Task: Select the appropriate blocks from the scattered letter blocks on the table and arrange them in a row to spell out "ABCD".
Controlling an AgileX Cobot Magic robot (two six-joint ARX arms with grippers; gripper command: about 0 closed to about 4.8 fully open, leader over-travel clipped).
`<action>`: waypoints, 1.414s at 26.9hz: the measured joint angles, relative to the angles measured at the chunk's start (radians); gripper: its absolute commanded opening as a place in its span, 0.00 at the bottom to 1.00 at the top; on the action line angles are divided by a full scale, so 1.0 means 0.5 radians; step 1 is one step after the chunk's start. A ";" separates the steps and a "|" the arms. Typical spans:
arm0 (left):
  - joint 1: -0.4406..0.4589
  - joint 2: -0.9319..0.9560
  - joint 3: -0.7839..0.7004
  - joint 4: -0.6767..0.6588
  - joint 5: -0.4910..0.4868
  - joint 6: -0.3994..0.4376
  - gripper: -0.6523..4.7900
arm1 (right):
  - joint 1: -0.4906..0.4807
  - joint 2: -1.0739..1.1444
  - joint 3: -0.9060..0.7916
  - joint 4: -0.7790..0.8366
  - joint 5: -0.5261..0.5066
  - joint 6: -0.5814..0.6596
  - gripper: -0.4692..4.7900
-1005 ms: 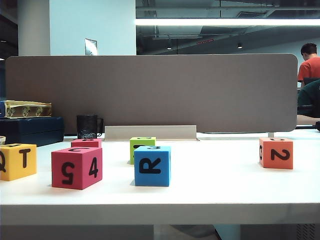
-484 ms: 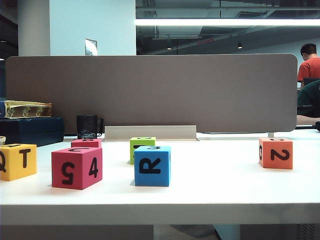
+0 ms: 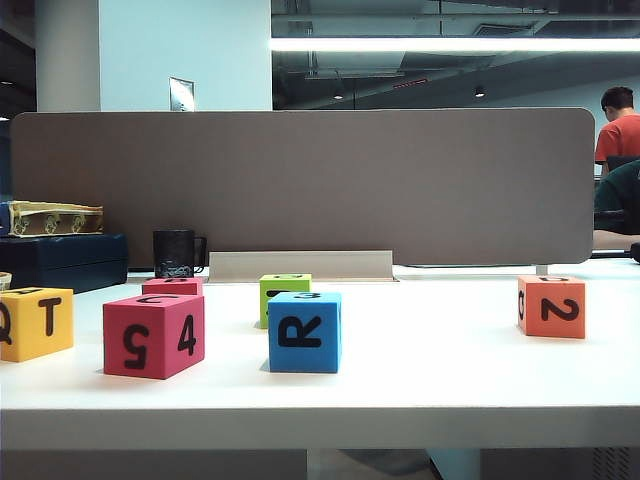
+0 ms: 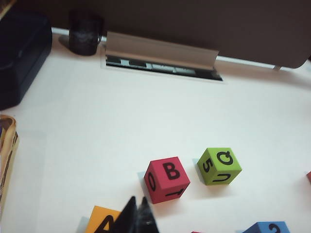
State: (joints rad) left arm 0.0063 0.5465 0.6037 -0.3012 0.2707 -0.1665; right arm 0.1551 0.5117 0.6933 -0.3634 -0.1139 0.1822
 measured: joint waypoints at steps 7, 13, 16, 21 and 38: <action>-0.001 0.206 0.187 -0.137 0.005 0.128 0.11 | 0.003 0.629 0.371 -0.214 -0.230 -0.014 0.08; -0.001 0.253 0.207 -0.158 0.008 0.150 0.11 | 0.132 0.892 0.529 -0.285 -0.269 -0.114 0.08; -0.001 0.300 0.208 -0.159 0.006 0.159 0.11 | 0.222 0.991 0.586 -0.301 -0.273 -0.170 0.08; -0.002 0.446 0.210 -0.166 0.007 0.169 0.11 | 0.392 1.166 0.696 -0.299 -0.269 -0.207 0.08; -0.040 1.051 0.369 -0.136 0.005 0.220 0.11 | 0.841 1.595 1.012 -0.598 -0.130 -0.416 0.08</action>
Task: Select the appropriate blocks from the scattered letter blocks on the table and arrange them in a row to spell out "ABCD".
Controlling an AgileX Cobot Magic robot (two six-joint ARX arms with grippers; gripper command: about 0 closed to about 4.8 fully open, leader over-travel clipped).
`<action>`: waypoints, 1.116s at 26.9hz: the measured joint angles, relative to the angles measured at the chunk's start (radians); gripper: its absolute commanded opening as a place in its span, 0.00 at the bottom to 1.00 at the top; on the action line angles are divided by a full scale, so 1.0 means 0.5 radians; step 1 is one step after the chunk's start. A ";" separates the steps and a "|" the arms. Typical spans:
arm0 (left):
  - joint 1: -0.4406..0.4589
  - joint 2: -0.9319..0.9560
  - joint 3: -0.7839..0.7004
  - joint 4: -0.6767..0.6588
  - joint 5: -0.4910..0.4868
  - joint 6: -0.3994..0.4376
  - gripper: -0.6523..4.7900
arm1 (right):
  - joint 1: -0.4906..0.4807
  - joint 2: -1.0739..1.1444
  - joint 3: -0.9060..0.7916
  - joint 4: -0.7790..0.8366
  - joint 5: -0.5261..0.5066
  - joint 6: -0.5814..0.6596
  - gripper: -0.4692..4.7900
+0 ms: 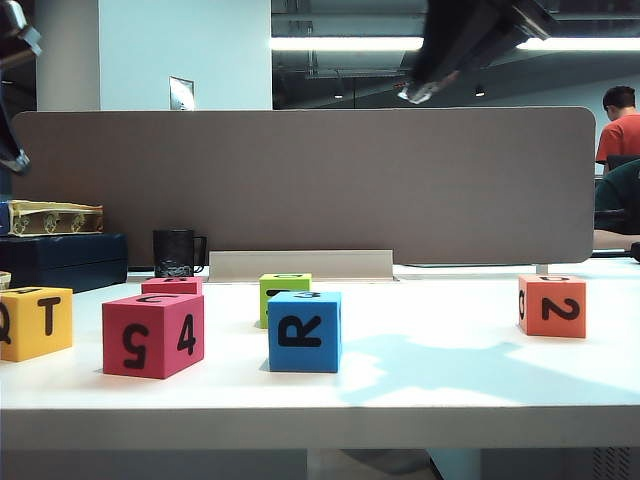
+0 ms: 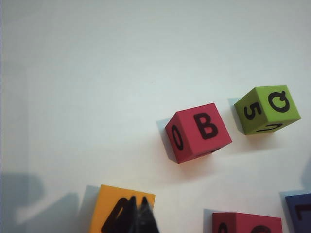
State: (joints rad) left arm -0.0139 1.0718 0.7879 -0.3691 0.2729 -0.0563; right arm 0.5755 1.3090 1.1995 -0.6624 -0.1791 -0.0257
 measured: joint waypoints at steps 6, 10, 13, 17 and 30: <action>-0.143 0.166 0.108 0.011 -0.008 0.041 0.11 | 0.073 0.027 0.094 -0.066 0.009 -0.006 0.08; -0.198 0.303 0.198 0.013 -0.052 0.077 0.11 | 0.114 0.031 0.137 -0.123 0.006 -0.009 0.08; -0.201 0.406 0.241 0.020 -0.061 0.080 0.11 | 0.146 0.035 0.145 -0.150 0.013 -0.012 0.08; -0.220 0.495 0.280 0.005 -0.059 0.076 0.12 | 0.159 0.046 0.144 -0.233 0.071 -0.012 0.09; -0.397 0.715 0.319 0.184 -0.087 -0.053 0.41 | 0.156 0.047 0.144 -0.308 0.099 -0.012 0.09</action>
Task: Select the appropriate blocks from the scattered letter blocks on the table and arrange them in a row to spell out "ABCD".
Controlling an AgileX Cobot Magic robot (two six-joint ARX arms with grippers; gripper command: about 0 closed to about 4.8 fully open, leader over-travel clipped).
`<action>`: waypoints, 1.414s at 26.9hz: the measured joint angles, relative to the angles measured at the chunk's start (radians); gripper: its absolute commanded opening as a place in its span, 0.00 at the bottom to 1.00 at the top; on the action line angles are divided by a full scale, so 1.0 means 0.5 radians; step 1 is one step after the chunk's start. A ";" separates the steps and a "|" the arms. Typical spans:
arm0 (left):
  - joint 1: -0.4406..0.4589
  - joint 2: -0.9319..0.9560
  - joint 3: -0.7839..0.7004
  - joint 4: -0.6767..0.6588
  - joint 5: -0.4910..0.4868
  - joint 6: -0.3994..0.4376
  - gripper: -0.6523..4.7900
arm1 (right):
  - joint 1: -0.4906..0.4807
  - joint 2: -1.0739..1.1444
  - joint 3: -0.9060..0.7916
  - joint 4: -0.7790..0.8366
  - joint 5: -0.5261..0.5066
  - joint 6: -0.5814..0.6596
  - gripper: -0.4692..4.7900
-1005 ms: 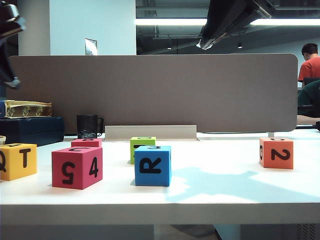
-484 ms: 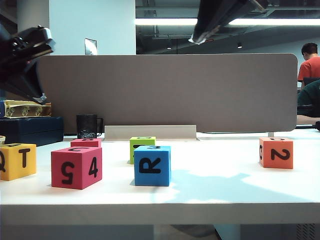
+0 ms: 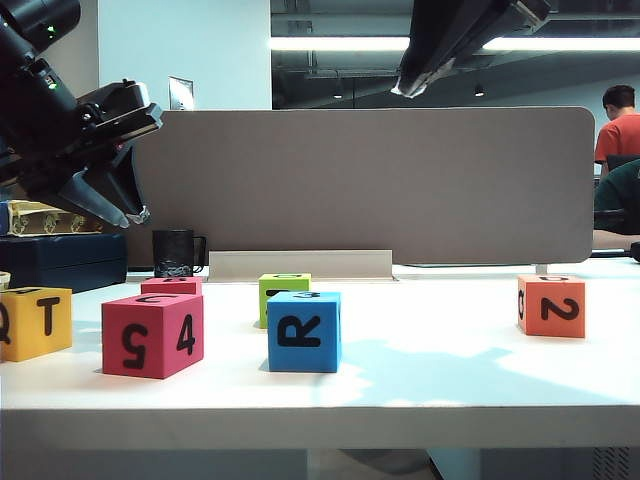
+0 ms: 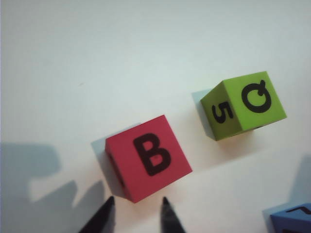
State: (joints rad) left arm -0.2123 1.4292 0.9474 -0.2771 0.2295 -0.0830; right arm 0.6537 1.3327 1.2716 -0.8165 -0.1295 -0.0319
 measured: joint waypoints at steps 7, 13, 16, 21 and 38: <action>-0.008 0.002 0.000 0.043 -0.020 0.004 0.58 | 0.002 0.001 0.001 -0.071 -0.001 0.000 0.09; -0.084 0.002 0.000 -0.300 -0.010 0.000 0.76 | 0.001 0.001 0.000 -0.085 -0.001 0.000 0.09; -0.132 0.002 -0.001 -0.526 0.049 0.000 0.76 | 0.002 0.001 0.000 -0.098 -0.001 0.000 0.09; -0.245 0.002 -0.001 -0.640 0.203 0.000 0.76 | 0.002 0.001 0.000 -0.098 -0.001 0.000 0.09; -0.606 0.004 0.000 -0.674 -0.457 0.005 0.76 | 0.002 0.001 0.001 -0.127 -0.002 -0.001 0.09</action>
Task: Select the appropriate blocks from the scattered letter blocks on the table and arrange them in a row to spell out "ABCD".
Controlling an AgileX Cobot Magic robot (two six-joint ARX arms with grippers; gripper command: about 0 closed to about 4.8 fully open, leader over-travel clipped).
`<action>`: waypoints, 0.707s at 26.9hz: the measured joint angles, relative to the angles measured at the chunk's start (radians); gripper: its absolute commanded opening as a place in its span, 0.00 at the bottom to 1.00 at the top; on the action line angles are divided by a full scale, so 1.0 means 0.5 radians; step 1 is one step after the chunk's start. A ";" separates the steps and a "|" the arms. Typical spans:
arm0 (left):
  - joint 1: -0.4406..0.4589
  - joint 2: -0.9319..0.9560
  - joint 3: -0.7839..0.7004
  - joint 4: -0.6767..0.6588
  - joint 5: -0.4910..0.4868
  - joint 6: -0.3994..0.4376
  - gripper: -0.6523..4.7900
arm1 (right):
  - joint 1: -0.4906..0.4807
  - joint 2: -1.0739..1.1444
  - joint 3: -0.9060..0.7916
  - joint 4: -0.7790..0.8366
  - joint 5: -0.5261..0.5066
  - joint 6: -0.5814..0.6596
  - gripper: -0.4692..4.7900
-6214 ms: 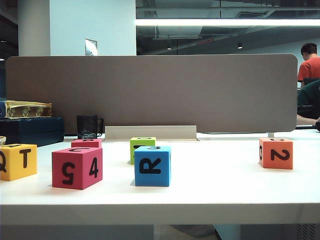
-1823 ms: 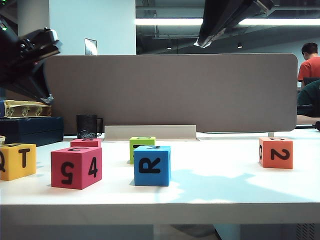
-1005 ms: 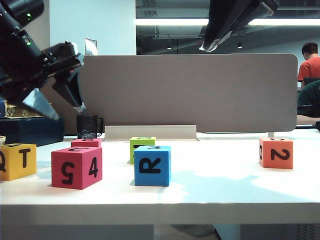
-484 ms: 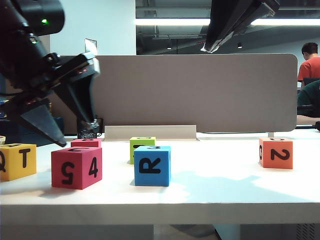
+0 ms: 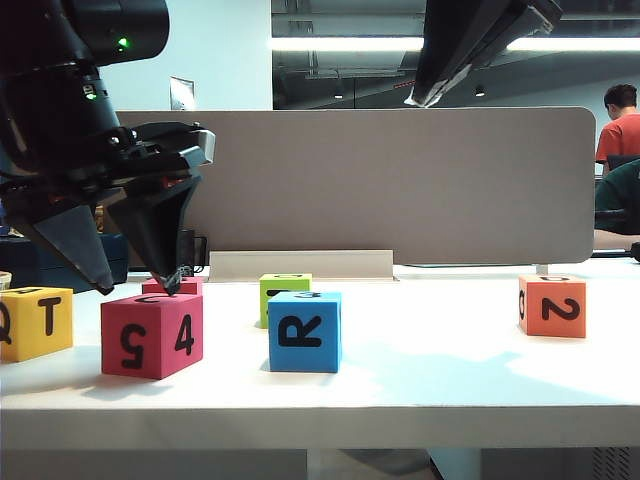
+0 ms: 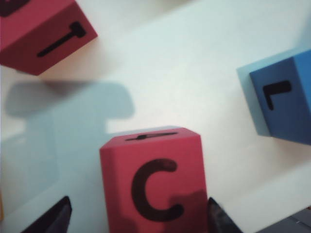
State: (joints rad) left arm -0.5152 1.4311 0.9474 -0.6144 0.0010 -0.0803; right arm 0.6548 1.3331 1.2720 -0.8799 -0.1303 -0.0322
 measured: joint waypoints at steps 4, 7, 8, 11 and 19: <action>0.000 0.000 0.000 -0.001 0.081 -0.008 0.76 | -0.001 0.000 0.000 0.000 0.001 0.001 0.09; -0.001 0.000 0.000 -0.002 0.085 -0.018 0.76 | -0.001 0.000 -0.001 0.000 0.001 0.001 0.09; -0.002 0.000 0.000 -0.002 0.086 -0.031 0.76 | -0.001 0.000 -0.001 0.000 0.001 0.001 0.09; 0.000 0.000 0.000 -0.002 0.098 -0.050 0.76 | -0.001 0.000 0.000 0.000 0.001 0.001 0.09; -0.002 0.140 0.000 0.002 0.133 -0.051 0.76 | -0.001 0.000 0.000 -0.001 0.001 0.001 0.09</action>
State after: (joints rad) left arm -0.5159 1.5013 0.9474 -0.6132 0.0673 -0.1059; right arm 0.6544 1.3331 1.2720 -0.8803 -0.1299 -0.0319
